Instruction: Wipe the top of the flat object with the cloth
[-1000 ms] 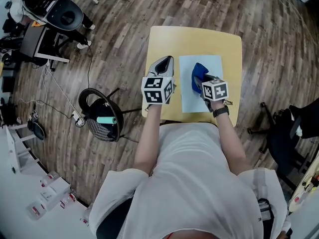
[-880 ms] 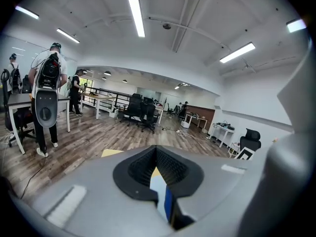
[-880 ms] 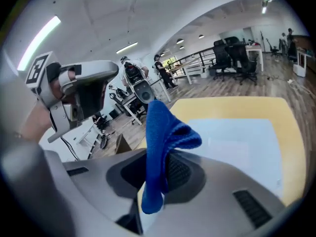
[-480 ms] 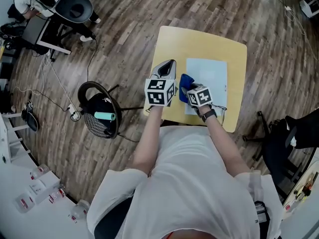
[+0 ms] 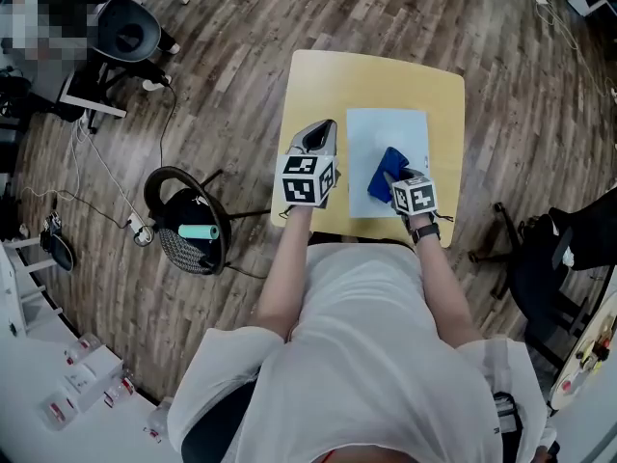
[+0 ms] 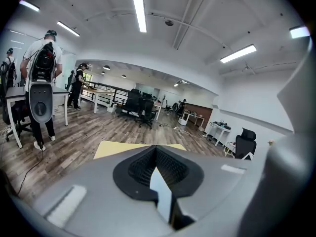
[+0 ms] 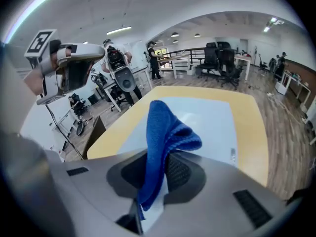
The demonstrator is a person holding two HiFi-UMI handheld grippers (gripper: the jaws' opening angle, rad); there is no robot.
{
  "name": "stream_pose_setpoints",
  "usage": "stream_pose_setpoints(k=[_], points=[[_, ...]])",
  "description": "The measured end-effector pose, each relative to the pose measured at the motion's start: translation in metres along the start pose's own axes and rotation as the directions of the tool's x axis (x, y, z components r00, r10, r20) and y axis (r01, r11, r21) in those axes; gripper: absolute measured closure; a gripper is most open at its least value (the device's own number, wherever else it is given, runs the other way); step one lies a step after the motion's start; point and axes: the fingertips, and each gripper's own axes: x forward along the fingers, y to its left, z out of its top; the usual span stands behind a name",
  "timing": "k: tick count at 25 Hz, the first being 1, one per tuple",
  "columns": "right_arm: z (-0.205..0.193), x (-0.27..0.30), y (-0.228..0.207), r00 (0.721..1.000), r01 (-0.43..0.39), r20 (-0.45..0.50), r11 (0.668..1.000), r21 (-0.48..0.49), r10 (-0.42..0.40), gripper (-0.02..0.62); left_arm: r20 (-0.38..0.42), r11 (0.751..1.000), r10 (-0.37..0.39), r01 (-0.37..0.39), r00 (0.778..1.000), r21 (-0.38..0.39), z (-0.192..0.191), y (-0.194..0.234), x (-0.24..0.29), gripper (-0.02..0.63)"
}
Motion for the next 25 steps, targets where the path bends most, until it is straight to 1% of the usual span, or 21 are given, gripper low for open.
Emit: stream_pose_setpoints(k=[3, 6, 8, 12, 16, 18, 19, 22, 23, 25], points=[[-0.011, -0.022, -0.046, 0.997, 0.080, 0.014, 0.995, 0.065, -0.081, 0.529, -0.008, 1.000, -0.013, 0.013, 1.000, 0.011, 0.000, -0.015, 0.009, 0.600], [-0.019, -0.043, -0.087, 0.989, 0.142, 0.031, 0.981, 0.131, -0.147, 0.529, -0.010, 0.999, -0.028, 0.028, 1.000, 0.027, 0.002, -0.031, 0.016, 0.600], [-0.024, -0.054, -0.109, 0.981, 0.183, 0.029, 0.972, 0.150, -0.189, 0.529, -0.012, 0.999, -0.034, 0.034, 0.999, 0.035, 0.002, -0.039, 0.018, 0.600], [-0.031, -0.071, -0.133, 0.970, 0.235, 0.015, 0.958, 0.162, -0.241, 0.529, -0.016, 0.998, -0.039, 0.040, 0.999, 0.046, 0.001, -0.049, 0.019, 0.600], [-0.033, -0.076, -0.138, 0.968, 0.245, 0.016, 0.957, 0.157, -0.251, 0.529, -0.017, 0.998, -0.040, 0.040, 0.999, 0.057, -0.001, -0.054, 0.018, 0.600], [-0.028, -0.077, -0.131, 0.971, 0.232, 0.026, 0.962, 0.145, -0.238, 0.529, -0.014, 0.998, -0.031, 0.032, 0.999, 0.058, 0.000, -0.051, 0.015, 0.600], [-0.023, -0.078, -0.124, 0.974, 0.213, 0.042, 0.965, 0.151, -0.221, 0.529, -0.011, 0.998, -0.025, 0.026, 1.000, 0.056, 0.001, -0.048, 0.014, 0.600], [-0.002, -0.080, -0.098, 0.983, 0.112, 0.119, 0.969, 0.219, -0.140, 0.529, 0.001, 0.999, -0.006, 0.006, 1.000, 0.048, 0.005, -0.038, 0.008, 0.600], [0.006, -0.079, -0.085, 0.984, 0.075, 0.139, 0.970, 0.230, -0.109, 0.529, 0.004, 0.999, 0.001, -0.001, 1.000, 0.043, 0.006, -0.033, 0.005, 0.600], [0.023, -0.074, -0.054, 0.985, 0.000, 0.168, 0.976, 0.218, -0.037, 0.529, 0.011, 0.999, 0.017, -0.018, 1.000, 0.033, 0.008, -0.023, -0.001, 0.600]])
